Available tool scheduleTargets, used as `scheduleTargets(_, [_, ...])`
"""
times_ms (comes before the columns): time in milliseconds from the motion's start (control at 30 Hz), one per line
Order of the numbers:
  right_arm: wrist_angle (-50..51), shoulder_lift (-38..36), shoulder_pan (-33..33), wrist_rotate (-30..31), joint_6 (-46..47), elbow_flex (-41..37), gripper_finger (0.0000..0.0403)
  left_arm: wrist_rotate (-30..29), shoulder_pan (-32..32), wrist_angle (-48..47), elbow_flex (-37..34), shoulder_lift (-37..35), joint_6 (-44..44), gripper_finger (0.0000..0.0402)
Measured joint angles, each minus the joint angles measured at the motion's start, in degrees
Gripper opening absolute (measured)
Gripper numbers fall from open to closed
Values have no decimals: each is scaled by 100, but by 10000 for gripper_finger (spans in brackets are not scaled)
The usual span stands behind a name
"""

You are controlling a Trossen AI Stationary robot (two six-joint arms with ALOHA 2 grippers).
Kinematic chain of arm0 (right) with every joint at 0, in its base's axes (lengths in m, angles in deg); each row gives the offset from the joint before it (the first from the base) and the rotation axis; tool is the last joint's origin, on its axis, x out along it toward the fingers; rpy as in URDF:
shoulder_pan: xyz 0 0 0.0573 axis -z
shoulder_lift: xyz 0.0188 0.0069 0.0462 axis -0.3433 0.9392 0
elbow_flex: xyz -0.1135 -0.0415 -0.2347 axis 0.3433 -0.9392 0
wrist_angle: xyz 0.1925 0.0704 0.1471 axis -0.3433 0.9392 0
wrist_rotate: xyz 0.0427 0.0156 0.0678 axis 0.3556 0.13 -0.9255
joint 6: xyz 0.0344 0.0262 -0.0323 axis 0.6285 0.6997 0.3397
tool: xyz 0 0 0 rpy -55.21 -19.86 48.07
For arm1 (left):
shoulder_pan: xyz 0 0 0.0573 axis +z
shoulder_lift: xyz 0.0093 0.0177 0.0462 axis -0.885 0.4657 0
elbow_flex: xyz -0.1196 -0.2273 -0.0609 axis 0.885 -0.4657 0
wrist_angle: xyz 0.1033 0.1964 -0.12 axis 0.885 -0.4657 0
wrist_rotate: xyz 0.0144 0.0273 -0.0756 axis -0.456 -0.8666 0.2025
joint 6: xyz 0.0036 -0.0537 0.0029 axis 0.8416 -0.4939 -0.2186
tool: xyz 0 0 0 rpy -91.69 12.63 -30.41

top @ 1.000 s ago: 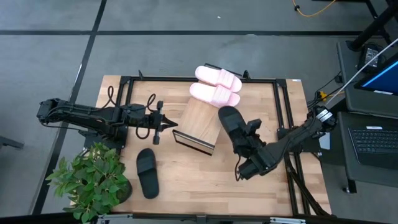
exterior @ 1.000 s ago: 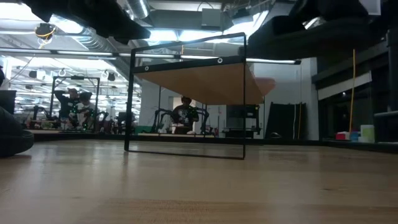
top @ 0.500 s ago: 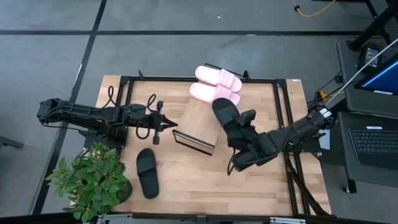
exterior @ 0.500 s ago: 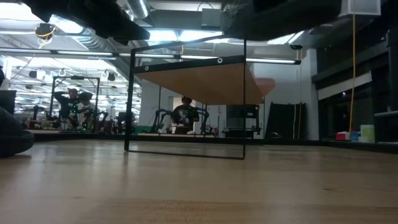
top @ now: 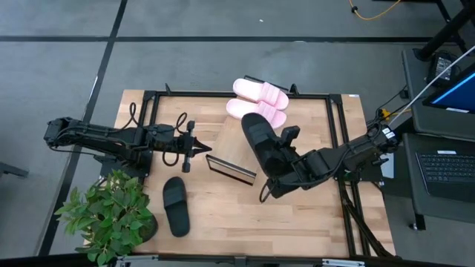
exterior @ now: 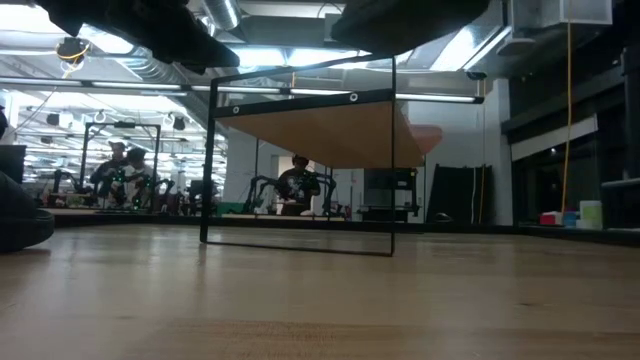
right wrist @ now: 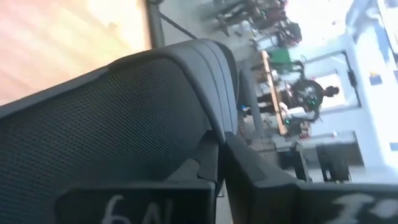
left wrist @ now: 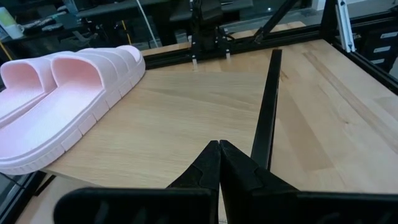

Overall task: Pick and place slides into the shelf
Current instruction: Put the right black slide on the shelf

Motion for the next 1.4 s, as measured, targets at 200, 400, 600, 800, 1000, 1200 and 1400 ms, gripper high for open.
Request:
scheduleTargets(200, [109,0,91,672,933,-1,12,0,2,-1,0,0,1,0])
scheduleTargets(400, [118,0,90,983,1066,-182,12,0,0,-1,0,0,1,0])
scheduleTargets(600, [176,2,93,1009,613,-656,12,0,1,-1,0,0,1,0])
scheduleTargets(800, [252,2,175,724,267,-677,12,0,0,1,0,0,-2,0])
scheduleTargets(1000, [-62,2,344,-307,-967,-350,12,0,0,14,0,0,-4,0])
scheduleTargets(1200, [-902,-16,683,-2037,-2795,137,12,0,0,18,0,0,-41,0])
scheduleTargets(1400, [-1194,-390,1163,-2763,-3791,407,12,0,0,17,0,0,-54,0])
